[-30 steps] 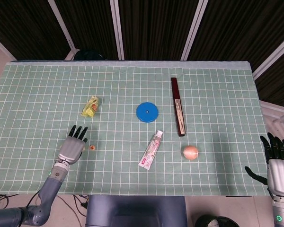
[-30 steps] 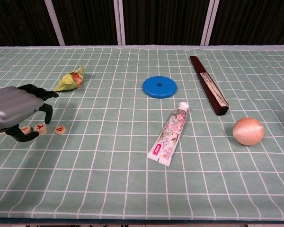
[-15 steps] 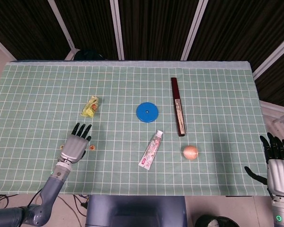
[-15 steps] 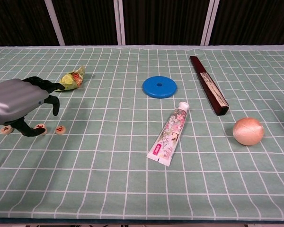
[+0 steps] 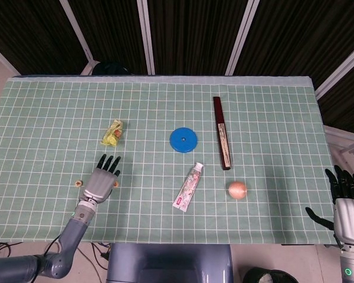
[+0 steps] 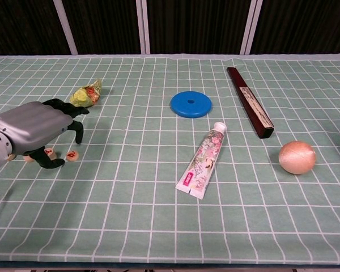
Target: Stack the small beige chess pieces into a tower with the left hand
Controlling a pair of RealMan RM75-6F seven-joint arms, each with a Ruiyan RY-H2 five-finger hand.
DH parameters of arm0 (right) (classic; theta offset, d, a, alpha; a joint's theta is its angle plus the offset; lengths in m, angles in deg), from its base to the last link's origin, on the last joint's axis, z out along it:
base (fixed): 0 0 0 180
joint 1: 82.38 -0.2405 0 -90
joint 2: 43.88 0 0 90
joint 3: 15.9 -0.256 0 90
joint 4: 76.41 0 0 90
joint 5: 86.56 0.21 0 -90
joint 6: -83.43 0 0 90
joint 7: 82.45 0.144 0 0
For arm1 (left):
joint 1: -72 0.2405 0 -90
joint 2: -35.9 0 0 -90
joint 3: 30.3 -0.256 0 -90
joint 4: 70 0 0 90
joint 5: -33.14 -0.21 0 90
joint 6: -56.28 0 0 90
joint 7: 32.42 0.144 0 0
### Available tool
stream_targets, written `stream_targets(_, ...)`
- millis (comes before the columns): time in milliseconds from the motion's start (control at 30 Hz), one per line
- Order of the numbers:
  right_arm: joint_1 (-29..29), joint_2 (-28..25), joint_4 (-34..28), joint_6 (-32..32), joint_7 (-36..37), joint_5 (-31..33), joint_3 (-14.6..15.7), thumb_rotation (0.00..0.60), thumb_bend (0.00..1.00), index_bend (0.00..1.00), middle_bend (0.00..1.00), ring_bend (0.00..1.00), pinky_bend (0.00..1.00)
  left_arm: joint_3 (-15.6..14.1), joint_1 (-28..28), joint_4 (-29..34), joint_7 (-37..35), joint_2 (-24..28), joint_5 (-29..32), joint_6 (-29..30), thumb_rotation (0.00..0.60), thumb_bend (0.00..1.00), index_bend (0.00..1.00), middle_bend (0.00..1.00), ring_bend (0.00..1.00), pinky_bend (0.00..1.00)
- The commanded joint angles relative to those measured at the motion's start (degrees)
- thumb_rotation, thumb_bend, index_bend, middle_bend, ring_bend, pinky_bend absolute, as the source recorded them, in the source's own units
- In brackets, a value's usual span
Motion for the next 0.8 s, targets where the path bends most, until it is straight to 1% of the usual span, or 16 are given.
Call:
stream_targets(33,-0.01,0.01,-0.03,-0.03,-0.05,0.08,-0.04,0.600,0.23,0.08,0.01,0.00,0.00,0.31,-0.32,-0.47,0.06,-0.53,0.15,-0.13,0.600,0.30,0.40,0.00,0.00,0.00)
stream_targets(267,-0.04,-0.06,-0.04,-0.16,-0.08,0.25,-0.08,0.600,0.23,0.08,0.01,0.00,0.00,0.19,-0.84,-1.41,1.02,-1.80,0.77,-0.53,0.600,0.31,0.45,0.00,0.00,0.00)
stream_targets(800,-0.08,-0.07,-0.05,-0.18,0.00,0.30,-0.12,0.600,0.23,0.08,0.01,0.00,0.00,-0.08,-0.94,-1.87,2.09,-2.19,1.56,-0.03,0.600,0.31,0.49,0.00,0.00,0.00)
